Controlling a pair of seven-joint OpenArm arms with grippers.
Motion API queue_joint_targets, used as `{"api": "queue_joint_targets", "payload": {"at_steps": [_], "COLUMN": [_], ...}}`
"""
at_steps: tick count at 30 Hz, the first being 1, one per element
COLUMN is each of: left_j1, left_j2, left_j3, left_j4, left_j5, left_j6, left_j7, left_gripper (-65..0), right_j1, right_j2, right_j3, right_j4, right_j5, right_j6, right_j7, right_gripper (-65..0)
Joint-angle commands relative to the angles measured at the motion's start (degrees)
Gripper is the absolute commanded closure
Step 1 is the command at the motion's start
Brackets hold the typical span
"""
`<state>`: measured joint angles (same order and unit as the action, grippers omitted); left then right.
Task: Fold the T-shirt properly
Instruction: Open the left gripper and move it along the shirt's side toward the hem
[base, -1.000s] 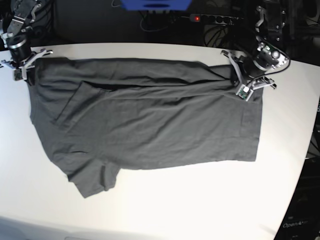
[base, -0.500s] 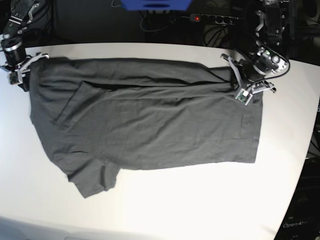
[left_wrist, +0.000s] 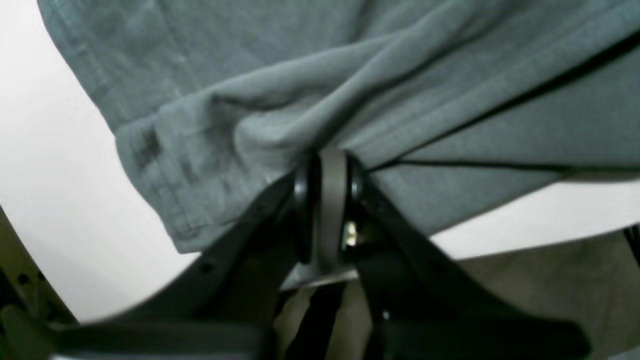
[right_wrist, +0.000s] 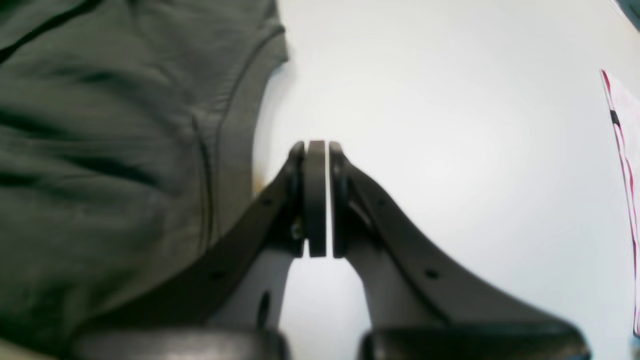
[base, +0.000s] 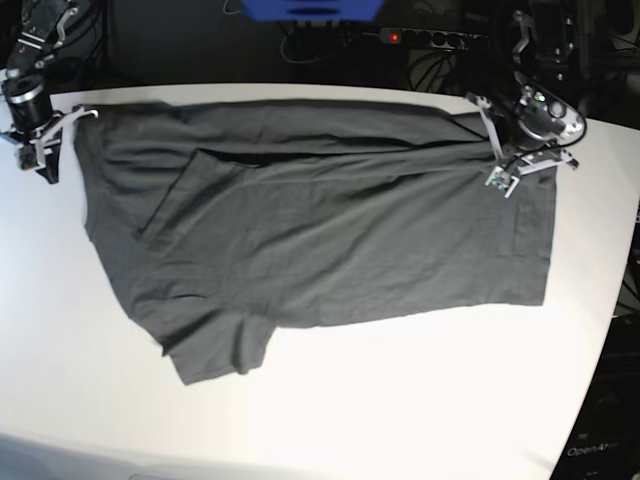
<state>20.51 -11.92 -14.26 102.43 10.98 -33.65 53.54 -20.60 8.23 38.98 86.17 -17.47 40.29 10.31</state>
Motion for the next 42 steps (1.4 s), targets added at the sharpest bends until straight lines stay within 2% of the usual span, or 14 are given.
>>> {"api": "queue_joint_targets", "payload": {"at_steps": [1, 20, 27, 31, 36, 39, 42], "left_j1": [0.01, -6.93, -7.63, -9.57, -17.57, -22.67, -26.62], "left_j2": [-0.34, 2.30, 2.38, 2.56, 1.77, -0.34, -0.96], "left_j3": [-0.20, -0.46, -0.64, -5.74, -14.35, -14.97, -14.97], "left_j4": [0.64, 0.82, 7.24, 11.37, 7.94, 3.72, -1.64], "left_j5": [0.67, 0.67, 0.67, 0.49, 0.23, 0.40, 0.40], "left_j6": [-0.07, 0.29, 0.20, 0.29, -0.07, -0.07, -0.07], "left_j7": [0.57, 0.84, 6.11, 8.75, 12.35, 12.79, 12.44], "left_gripper": [-2.7, -2.7, -2.7, -2.7, -2.7, -3.2, -3.3], "right_j1": [0.07, 0.07, 0.34, 0.42, 1.66, 2.27, 2.53], "right_j2": [0.96, 0.96, 0.96, 0.96, 0.87, 0.69, 0.61], "right_j3": [0.27, 0.01, 0.01, -0.08, -0.08, 0.18, 0.36], "right_j4": [1.08, 1.17, 1.17, 1.26, 1.17, 1.17, 0.73], "right_j5": [0.90, 0.90, 0.99, 0.99, 0.99, 0.99, 0.99], "right_j6": [-0.29, -0.29, -0.29, -0.29, -0.29, -0.29, -0.29], "right_j7": [1.34, 1.43, 1.69, 1.78, 1.43, 1.34, 1.34], "right_gripper": [-1.0, -0.9, -0.9, -1.3, -1.3, -1.5, -1.5]}}
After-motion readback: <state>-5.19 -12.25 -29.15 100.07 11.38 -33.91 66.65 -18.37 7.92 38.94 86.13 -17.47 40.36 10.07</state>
